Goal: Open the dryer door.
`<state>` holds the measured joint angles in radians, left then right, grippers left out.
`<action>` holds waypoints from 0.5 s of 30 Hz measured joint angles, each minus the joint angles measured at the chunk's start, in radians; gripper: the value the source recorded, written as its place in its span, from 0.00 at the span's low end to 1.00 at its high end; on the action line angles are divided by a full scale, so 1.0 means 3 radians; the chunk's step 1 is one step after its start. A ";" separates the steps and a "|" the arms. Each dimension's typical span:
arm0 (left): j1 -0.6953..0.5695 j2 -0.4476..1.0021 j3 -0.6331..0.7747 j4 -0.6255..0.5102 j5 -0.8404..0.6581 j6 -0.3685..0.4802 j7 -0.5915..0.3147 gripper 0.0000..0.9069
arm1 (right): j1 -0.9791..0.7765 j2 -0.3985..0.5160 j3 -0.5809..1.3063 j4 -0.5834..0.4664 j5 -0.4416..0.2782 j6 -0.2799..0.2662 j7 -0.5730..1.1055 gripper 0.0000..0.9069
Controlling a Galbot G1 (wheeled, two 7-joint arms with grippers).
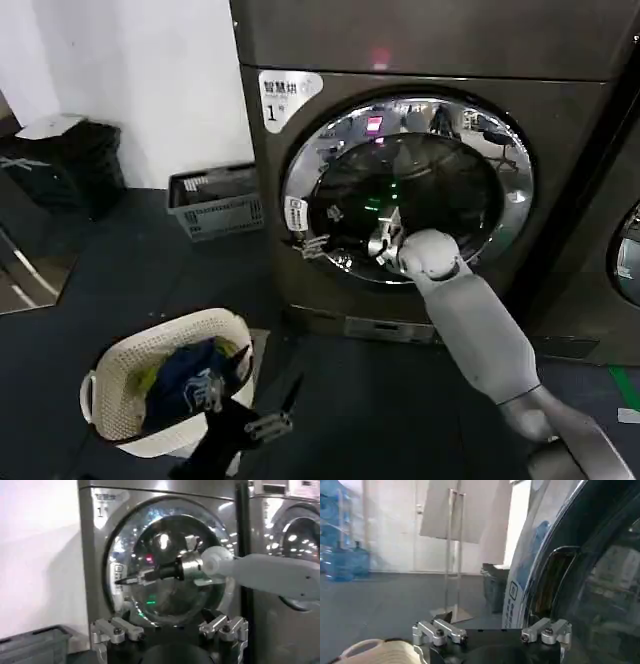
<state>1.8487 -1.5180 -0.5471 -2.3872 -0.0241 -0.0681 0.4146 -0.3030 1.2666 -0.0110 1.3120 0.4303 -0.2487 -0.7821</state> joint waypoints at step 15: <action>-0.0130 0.0119 -0.0219 0.0037 -0.0235 0.0110 0.0161 1.00 | -0.0227 -0.0386 0.0027 0.0518 0.0471 -0.0395 -0.0711 1.00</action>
<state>1.8097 -1.4824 -0.6128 -2.3762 -0.0945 -0.0350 0.4630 -0.3710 1.1508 -0.0031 1.4676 0.5715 -0.3672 -0.9953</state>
